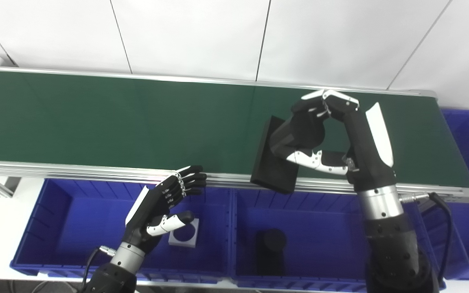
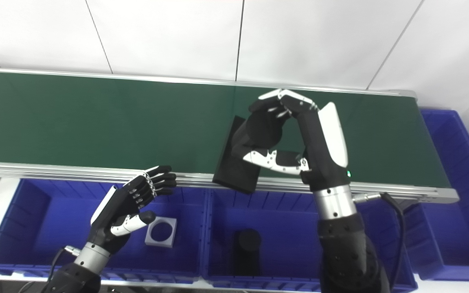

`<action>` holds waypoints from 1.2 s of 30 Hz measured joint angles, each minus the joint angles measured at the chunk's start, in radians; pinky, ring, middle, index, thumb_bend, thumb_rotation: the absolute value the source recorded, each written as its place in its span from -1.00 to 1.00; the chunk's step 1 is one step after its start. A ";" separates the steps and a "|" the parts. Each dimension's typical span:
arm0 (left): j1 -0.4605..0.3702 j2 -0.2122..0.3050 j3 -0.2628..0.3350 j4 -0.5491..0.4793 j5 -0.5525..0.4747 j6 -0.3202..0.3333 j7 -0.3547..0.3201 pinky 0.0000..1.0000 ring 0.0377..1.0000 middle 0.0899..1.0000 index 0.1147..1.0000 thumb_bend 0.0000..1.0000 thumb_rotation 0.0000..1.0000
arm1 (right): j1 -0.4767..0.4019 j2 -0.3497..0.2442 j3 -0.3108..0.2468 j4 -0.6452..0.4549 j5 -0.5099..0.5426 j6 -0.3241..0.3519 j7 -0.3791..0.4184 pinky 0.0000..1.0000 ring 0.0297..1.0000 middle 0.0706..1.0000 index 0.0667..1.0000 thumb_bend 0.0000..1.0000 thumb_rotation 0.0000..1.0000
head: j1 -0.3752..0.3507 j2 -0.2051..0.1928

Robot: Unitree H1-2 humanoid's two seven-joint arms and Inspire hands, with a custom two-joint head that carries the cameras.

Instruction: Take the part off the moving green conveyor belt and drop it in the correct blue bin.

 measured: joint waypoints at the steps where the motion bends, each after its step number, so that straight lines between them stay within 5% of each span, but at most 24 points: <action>1: 0.001 0.004 0.001 -0.012 -0.009 0.009 0.000 0.45 0.49 0.49 0.55 0.95 0.10 | 0.018 0.003 0.001 0.000 -0.003 0.000 0.000 -0.31 -0.13 -0.05 -0.01 -0.01 -1.00 | -0.015 0.005; 10: 0.004 0.030 0.023 -0.020 -0.046 0.033 -0.012 0.44 0.50 0.48 0.53 1.00 0.07 | 0.141 0.054 0.032 0.041 -0.027 -0.004 -0.042 -0.29 -0.12 -0.07 -0.04 0.00 -1.00 | -0.088 -0.005; 13: 0.004 0.037 0.032 -0.021 -0.058 0.034 -0.027 0.45 0.50 0.49 0.54 1.00 0.08 | 0.169 0.066 0.044 0.076 -0.043 -0.007 -0.059 -0.28 -0.12 -0.07 -0.04 0.00 -1.00 | -0.170 -0.015; 36: -0.011 0.087 0.100 0.015 -0.122 0.044 -0.094 0.50 0.51 0.51 0.54 1.00 0.04 | 0.176 0.052 0.018 0.285 -0.143 -0.048 -0.200 -0.24 -0.13 -0.07 -0.04 0.00 -1.00 | -0.330 -0.046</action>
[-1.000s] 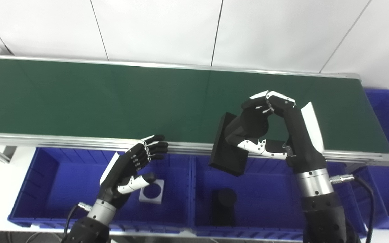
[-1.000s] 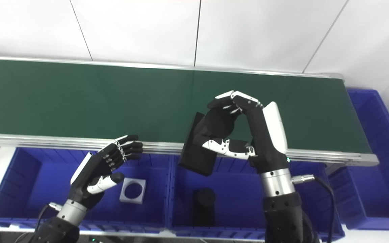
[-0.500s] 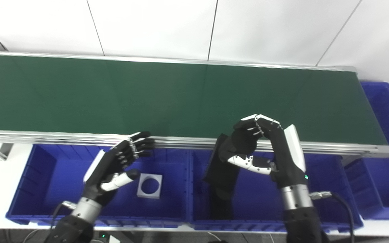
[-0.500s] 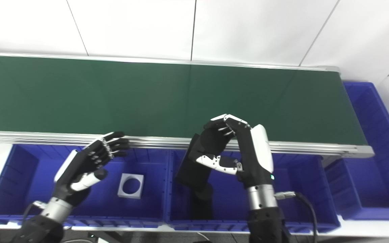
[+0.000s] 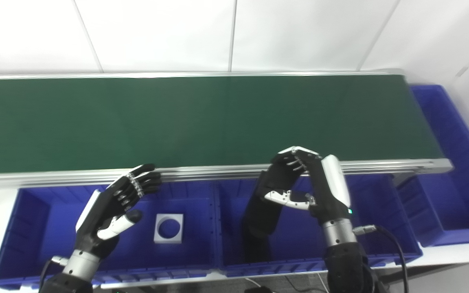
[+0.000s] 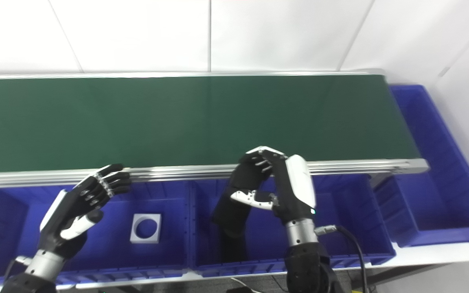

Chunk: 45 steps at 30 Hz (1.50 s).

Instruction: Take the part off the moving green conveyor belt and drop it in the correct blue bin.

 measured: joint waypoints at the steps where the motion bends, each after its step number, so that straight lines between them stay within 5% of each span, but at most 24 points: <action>1: 0.000 0.001 0.001 -0.004 -0.005 0.011 0.000 0.51 0.51 0.51 0.54 1.00 0.04 | -0.005 -0.002 -0.005 0.001 -0.001 0.000 -0.001 -0.25 -0.13 -0.06 -0.04 0.00 -1.00 | 0.000 0.000; 17: 0.006 0.010 0.012 -0.027 -0.019 0.037 0.000 0.54 0.52 0.51 0.55 1.00 0.08 | 0.019 -0.049 -0.105 0.027 0.004 0.000 -0.037 -0.30 -0.13 -0.04 -0.04 -0.01 -1.00 | -0.021 0.000; 34: 0.025 0.047 0.034 -0.058 -0.041 0.069 -0.007 0.49 0.50 0.49 0.55 1.00 0.10 | -0.040 -0.058 -0.015 0.164 -0.098 0.001 -0.062 -0.29 -0.16 -0.03 -0.02 -0.01 -1.00 | -0.051 0.018; 45: 0.022 0.048 0.041 -0.060 -0.060 0.092 -0.021 0.49 0.47 0.48 0.53 1.00 0.08 | -0.042 -0.079 0.038 0.180 -0.209 0.068 0.016 -0.31 -0.15 -0.06 0.01 -0.01 -1.00 | -0.060 0.021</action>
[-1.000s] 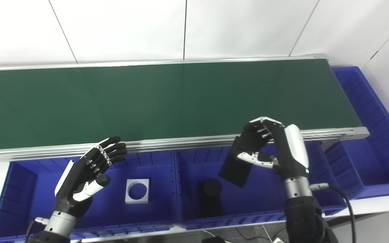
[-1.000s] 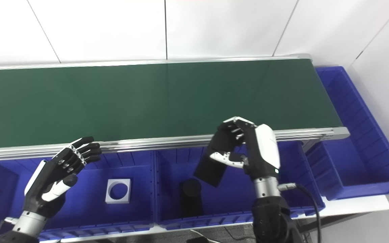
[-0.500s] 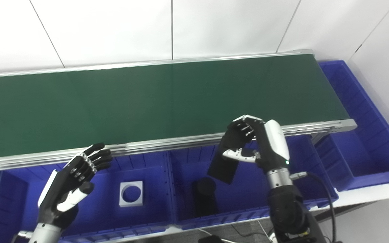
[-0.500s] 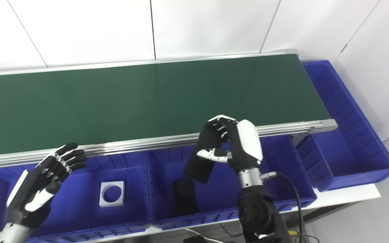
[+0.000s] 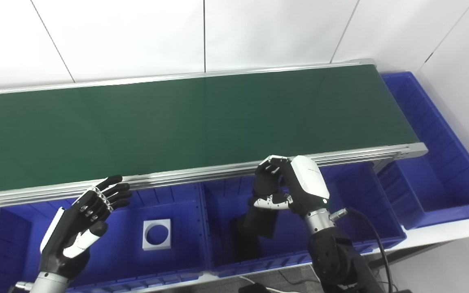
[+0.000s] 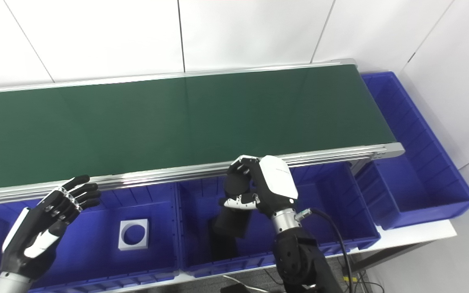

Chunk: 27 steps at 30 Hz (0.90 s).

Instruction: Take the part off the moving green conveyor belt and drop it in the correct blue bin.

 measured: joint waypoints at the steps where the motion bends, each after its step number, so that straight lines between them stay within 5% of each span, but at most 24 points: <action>1: -0.001 0.000 0.001 0.000 -0.002 0.000 -0.002 0.48 0.47 0.48 0.53 1.00 0.07 | 0.000 -0.006 0.000 0.003 -0.002 0.002 0.005 -0.31 -0.15 -0.06 0.01 -0.01 -1.00 | 0.000 0.000; 26: -0.018 0.002 0.015 0.003 -0.002 0.010 -0.004 0.46 0.46 0.47 0.53 1.00 0.07 | 0.016 -0.053 0.009 -0.036 -0.076 0.052 0.059 -0.26 -0.09 -0.06 -0.06 0.00 -1.00 | 0.017 -0.003; 27: -0.018 0.002 0.015 0.003 -0.002 0.010 -0.004 0.46 0.46 0.47 0.53 1.00 0.07 | 0.016 -0.053 0.009 -0.040 -0.078 0.055 0.068 0.01 0.13 0.06 0.09 0.19 -0.84 | 0.015 -0.003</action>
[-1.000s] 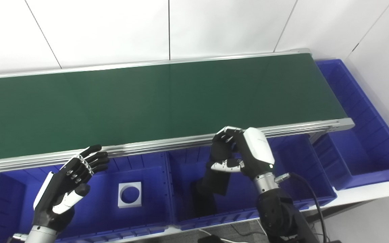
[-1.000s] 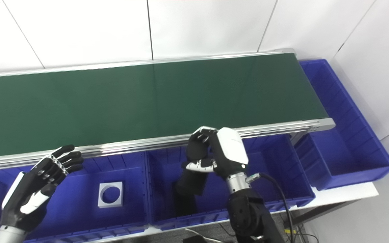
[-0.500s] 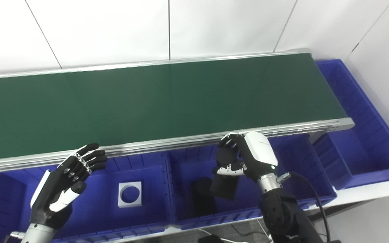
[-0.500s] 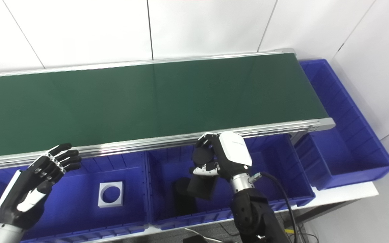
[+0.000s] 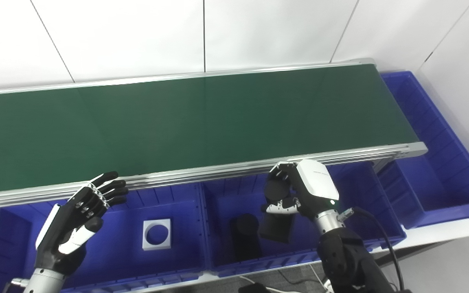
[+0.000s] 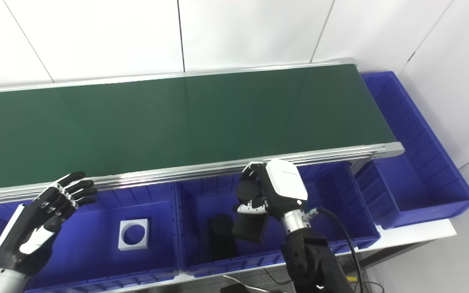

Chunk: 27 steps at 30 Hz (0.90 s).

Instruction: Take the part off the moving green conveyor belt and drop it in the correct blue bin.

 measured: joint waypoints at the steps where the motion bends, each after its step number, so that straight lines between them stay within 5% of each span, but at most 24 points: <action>1: 0.000 0.000 0.000 0.000 0.000 0.000 0.000 0.46 0.46 0.47 0.53 1.00 0.07 | 0.000 0.000 0.000 -0.005 0.000 0.004 0.007 0.12 0.25 0.21 0.25 0.35 -0.67 | 0.000 0.000; 3: 0.000 0.000 0.000 0.000 0.000 0.000 0.000 0.47 0.47 0.48 0.54 1.00 0.08 | 0.000 0.000 0.000 -0.022 0.010 0.021 0.052 0.39 0.52 0.49 0.55 0.60 -0.25 | 0.000 0.000; 9: -0.001 0.001 -0.001 -0.001 0.001 0.001 0.000 0.47 0.48 0.48 0.54 1.00 0.10 | -0.018 -0.024 0.044 -0.081 -0.029 0.168 0.295 0.82 0.87 0.84 0.80 0.79 0.39 | 0.003 -0.002; 13: 0.000 0.001 -0.001 -0.001 0.002 0.001 0.001 0.48 0.50 0.51 0.54 1.00 0.09 | -0.037 -0.039 0.056 -0.088 -0.044 0.219 0.374 0.82 0.87 0.83 0.79 0.81 0.46 | 0.008 -0.005; 21: 0.000 0.000 -0.003 -0.001 0.004 0.001 0.002 0.46 0.48 0.49 0.53 1.00 0.09 | -0.041 -0.042 0.062 -0.088 -0.047 0.224 0.386 0.62 0.79 0.77 0.75 0.72 0.44 | 0.023 -0.009; 27: 0.001 -0.001 -0.005 -0.001 0.015 0.001 0.003 0.47 0.50 0.51 0.54 1.00 0.11 | -0.025 -0.020 0.050 -0.102 -0.017 0.202 0.280 0.32 0.47 0.51 0.56 0.51 0.34 | 0.035 -0.014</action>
